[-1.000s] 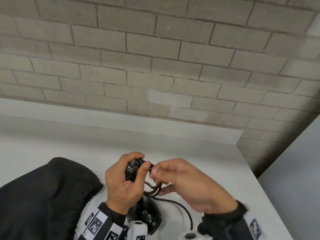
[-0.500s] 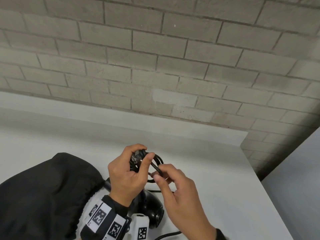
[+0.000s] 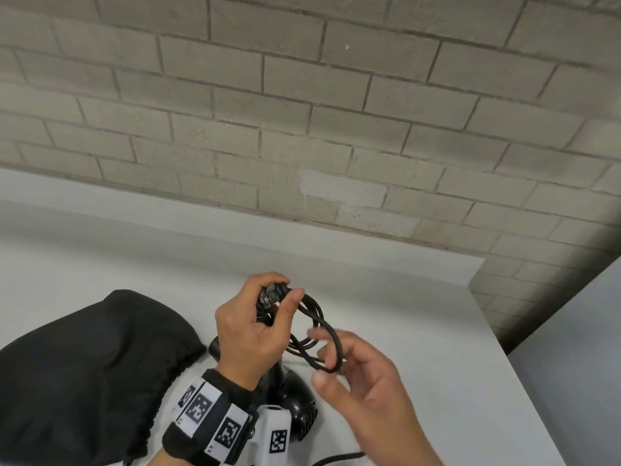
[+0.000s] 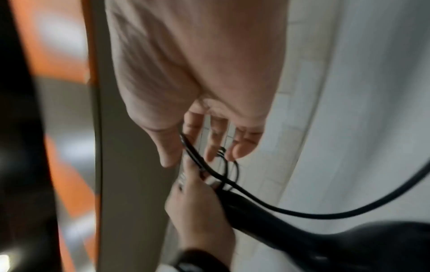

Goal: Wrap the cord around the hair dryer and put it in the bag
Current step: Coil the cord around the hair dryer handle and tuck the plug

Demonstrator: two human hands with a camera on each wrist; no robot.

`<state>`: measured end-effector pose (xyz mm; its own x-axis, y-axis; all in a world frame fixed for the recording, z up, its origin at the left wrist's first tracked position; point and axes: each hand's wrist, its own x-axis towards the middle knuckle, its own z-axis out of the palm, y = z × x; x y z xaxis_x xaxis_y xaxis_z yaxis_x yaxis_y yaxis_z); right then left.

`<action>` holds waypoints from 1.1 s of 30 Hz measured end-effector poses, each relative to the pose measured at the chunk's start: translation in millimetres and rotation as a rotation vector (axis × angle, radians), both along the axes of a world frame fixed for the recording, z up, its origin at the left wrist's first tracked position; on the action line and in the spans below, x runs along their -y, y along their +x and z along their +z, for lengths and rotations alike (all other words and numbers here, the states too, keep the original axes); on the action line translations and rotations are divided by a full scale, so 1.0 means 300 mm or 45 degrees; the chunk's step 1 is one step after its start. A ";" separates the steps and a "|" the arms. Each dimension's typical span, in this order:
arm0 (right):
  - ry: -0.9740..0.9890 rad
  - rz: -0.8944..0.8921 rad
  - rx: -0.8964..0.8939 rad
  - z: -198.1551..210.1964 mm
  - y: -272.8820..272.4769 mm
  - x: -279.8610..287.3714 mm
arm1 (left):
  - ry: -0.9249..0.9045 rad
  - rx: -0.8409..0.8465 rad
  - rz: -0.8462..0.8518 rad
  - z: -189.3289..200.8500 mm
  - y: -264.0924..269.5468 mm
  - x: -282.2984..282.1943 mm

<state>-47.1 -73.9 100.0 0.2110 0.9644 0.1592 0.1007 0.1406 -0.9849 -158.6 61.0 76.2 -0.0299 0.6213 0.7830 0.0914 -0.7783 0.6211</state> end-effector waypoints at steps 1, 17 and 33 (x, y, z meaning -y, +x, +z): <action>0.022 -0.036 0.121 -0.027 -0.007 0.002 | -0.002 -0.005 -0.010 -0.003 -0.002 -0.001; -0.147 -0.092 -0.138 -0.092 0.057 0.115 | -0.066 0.044 -0.012 -0.015 -0.007 -0.012; -0.305 -0.308 0.270 -0.148 0.230 0.329 | -0.040 -0.053 -0.047 -0.010 0.005 -0.002</action>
